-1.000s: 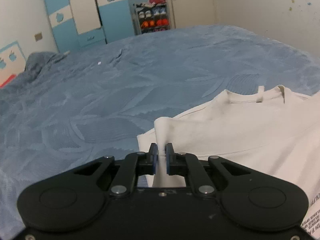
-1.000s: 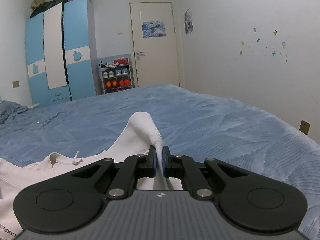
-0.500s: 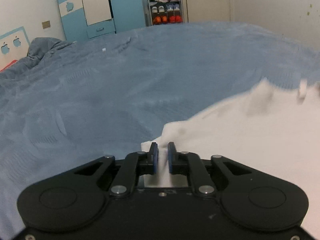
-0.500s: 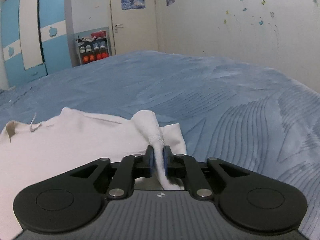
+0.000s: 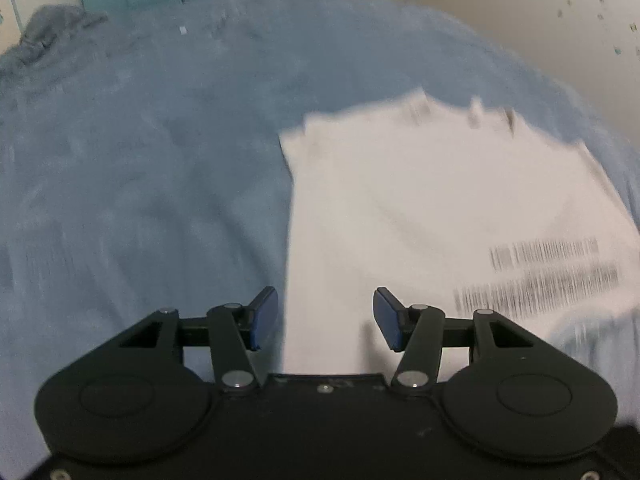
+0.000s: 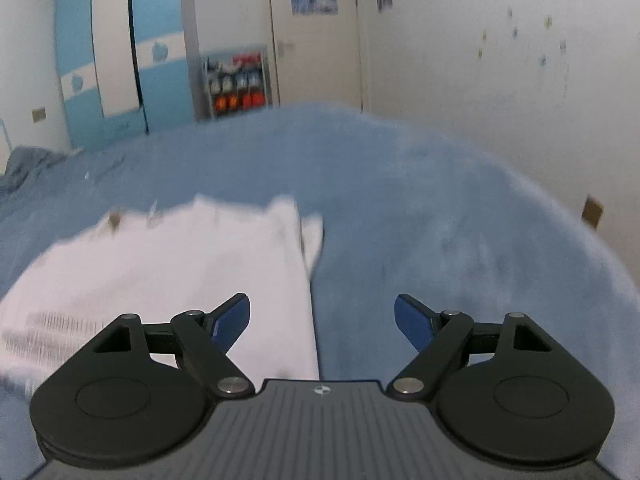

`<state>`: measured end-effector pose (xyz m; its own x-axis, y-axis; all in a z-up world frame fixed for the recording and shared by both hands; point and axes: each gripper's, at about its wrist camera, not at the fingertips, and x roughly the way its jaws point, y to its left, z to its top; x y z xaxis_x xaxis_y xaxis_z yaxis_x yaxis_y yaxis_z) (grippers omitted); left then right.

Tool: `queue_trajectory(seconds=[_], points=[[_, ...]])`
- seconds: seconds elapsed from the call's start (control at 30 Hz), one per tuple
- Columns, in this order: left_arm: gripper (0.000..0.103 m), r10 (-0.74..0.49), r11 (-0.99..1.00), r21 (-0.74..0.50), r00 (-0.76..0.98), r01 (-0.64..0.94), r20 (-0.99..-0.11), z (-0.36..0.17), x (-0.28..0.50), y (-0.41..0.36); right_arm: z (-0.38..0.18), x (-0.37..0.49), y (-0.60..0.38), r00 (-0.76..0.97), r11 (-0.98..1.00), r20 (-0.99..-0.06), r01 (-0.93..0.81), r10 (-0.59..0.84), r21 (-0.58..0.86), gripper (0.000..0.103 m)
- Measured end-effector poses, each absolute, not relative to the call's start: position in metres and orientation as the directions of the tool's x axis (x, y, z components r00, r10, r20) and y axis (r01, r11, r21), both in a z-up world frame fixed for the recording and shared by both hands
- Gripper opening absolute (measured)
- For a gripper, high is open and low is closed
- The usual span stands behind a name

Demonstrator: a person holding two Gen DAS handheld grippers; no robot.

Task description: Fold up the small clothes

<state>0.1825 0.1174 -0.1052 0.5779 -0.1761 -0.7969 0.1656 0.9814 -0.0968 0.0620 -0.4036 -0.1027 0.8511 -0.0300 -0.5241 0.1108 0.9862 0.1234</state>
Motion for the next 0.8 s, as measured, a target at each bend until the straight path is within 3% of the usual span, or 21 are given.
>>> queue_trajectory(seconds=[0.13, 0.2, 0.23, 0.3, 0.33, 0.37, 0.43, 0.6, 0.73, 0.8], points=[[0.060, -0.138, 0.990, -0.100, 0.525, 0.100, -0.840, -0.141, 0.171, 0.113, -0.133, 0.060, -0.403, 0.761, 0.963, -0.646, 0.129, 0.057, 0.237, 0.093], [0.057, -0.160, 0.986, -0.156, 0.532, 0.054, -0.831, -0.150, 0.172, 0.118, -0.143, 0.059, -0.397, 0.758, 0.955, -0.650, 0.152, 0.052, 0.254, 0.092], [0.053, -0.178, 0.983, -0.174, 0.528, 0.057, -0.831, -0.152, 0.175, 0.119, -0.144, 0.060, -0.394, 0.767, 0.957, -0.641, 0.158, 0.036, 0.242, 0.061], [0.024, -0.197, 0.979, -0.189, 0.533, 0.071, -0.823, -0.149, 0.179, 0.120, -0.140, 0.065, -0.391, 0.765, 0.962, -0.644, 0.182, -0.009, 0.202, 0.015], [0.019, -0.199, 0.979, -0.194, 0.539, 0.066, -0.818, -0.144, 0.179, 0.121, -0.135, 0.065, -0.393, 0.769, 0.958, -0.639, 0.184, 0.000, 0.221, 0.009], [0.012, -0.188, 0.981, -0.185, 0.555, 0.061, -0.810, -0.136, 0.177, 0.121, -0.127, 0.060, -0.397, 0.785, 0.950, -0.620, 0.185, 0.012, 0.253, 0.006], [0.010, -0.177, 0.983, -0.167, 0.597, 0.072, -0.782, -0.115, 0.167, 0.119, -0.106, 0.047, -0.404, 0.825, 0.943, -0.561, 0.131, 0.068, 0.306, 0.005], [0.006, -0.204, 0.977, -0.193, 0.694, 0.096, -0.691, -0.054, 0.134, 0.118, -0.052, 0.026, -0.399, 0.865, 0.960, -0.497, 0.077, 0.069, 0.269, 0.004], [0.006, -0.213, 0.975, -0.193, 0.728, 0.113, -0.652, -0.023, 0.101, 0.110, -0.043, 0.009, -0.402, 0.865, 0.964, -0.501, 0.118, 0.017, 0.237, 0.004], [0.006, -0.242, 0.962, -0.257, 0.714, 0.089, -0.657, -0.029, 0.084, 0.118, -0.060, 0.010, -0.412, 0.844, 0.960, -0.536, 0.153, -0.004, 0.233, 0.004]])
